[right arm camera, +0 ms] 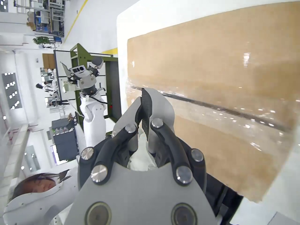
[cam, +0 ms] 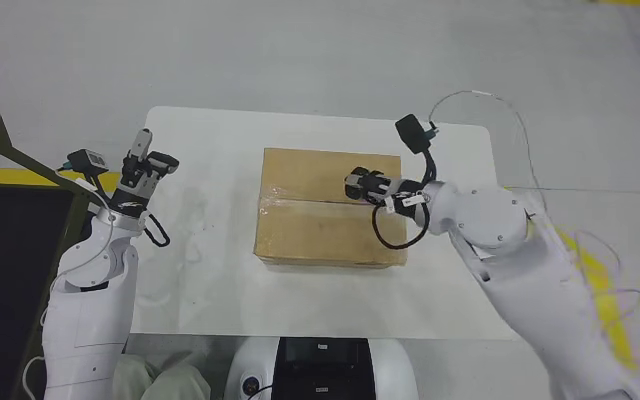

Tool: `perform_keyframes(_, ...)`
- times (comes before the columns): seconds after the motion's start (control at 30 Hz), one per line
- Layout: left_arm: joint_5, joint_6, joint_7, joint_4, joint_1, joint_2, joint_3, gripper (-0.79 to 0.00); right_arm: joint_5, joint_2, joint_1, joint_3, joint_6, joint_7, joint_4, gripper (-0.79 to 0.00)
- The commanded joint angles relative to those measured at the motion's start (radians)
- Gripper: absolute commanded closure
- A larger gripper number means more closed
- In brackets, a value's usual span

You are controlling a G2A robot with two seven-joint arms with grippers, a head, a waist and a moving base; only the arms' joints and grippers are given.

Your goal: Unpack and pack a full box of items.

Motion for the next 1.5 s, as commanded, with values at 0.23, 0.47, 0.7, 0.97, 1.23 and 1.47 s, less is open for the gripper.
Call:
perform_keyframes(0.23, 0.000, 0.000, 0.000, 0.000, 0.000, 0.000, 0.000, -0.785, 0.172, -0.061, 0.099, -0.155, -0.063, -0.064, 0.129, 0.000)
perform_keyframes(0.47, 0.000, 0.000, 0.000, 0.000, 0.000, 0.000, 0.000, -0.785, 0.193, -0.070, 0.106, -0.171, -0.067, -0.087, 0.147, 0.000)
perform_keyframes(0.7, 0.000, 0.000, 0.000, 0.000, 0.000, 0.000, 0.000, -0.785, 0.193, -0.070, 0.106, -0.171, -0.067, -0.087, 0.147, 0.000)
perform_keyframes(0.97, 0.000, 0.000, 0.000, 0.000, 0.000, 0.000, 0.000, -0.785, 0.232, -0.118, 0.220, -0.266, -0.112, -0.084, 0.262, 0.000)
perform_keyframes(1.23, 0.000, 0.000, 0.000, 0.000, 0.000, 0.000, 0.000, -0.785, 0.357, -0.222, 0.372, -0.416, -0.140, -0.137, 0.461, 0.000)
perform_keyframes(1.47, 0.000, 0.000, 0.000, 0.000, 0.000, 0.000, 0.000, -0.785, 0.409, -0.295, 0.432, -0.501, -0.078, -0.180, 0.563, 0.000)
